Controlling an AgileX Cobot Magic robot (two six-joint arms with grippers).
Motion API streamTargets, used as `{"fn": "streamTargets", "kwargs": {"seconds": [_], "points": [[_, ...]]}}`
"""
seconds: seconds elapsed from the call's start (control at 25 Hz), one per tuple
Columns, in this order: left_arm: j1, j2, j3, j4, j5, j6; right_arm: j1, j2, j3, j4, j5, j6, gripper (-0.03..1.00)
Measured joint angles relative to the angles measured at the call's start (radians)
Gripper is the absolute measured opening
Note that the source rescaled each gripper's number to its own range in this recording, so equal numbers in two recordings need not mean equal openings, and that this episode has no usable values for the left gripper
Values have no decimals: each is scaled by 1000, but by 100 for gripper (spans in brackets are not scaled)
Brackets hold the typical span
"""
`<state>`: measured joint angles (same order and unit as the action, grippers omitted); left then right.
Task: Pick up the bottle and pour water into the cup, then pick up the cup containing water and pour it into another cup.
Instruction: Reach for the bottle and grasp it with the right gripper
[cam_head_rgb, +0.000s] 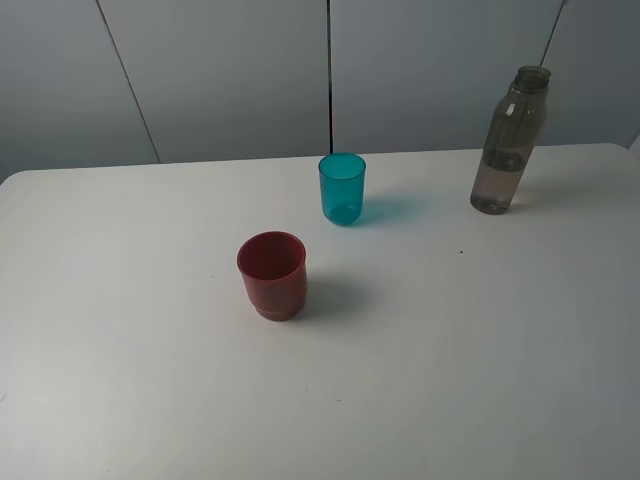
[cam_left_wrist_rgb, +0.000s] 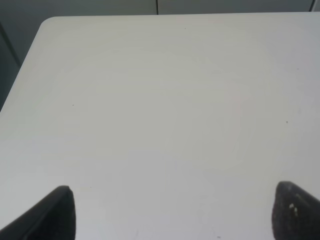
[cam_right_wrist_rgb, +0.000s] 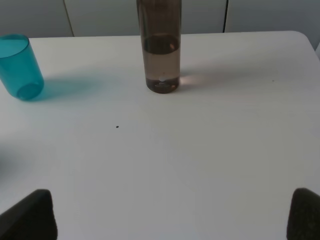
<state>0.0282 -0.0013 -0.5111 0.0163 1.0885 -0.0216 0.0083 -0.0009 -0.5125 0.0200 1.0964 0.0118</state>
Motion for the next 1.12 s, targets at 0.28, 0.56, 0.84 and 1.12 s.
{"fn": "streamTargets", "kwargs": {"seconds": [0.28, 0.56, 0.84, 1.12], "points": [[0, 0, 0, 0, 0, 0, 0, 0, 0, 0, 0, 0, 100], [0, 0, 0, 0, 0, 0, 0, 0, 0, 0, 0, 0, 100], [0, 0, 0, 0, 0, 0, 0, 0, 0, 0, 0, 0, 100], [0, 0, 0, 0, 0, 0, 0, 0, 0, 0, 0, 0, 100]]}}
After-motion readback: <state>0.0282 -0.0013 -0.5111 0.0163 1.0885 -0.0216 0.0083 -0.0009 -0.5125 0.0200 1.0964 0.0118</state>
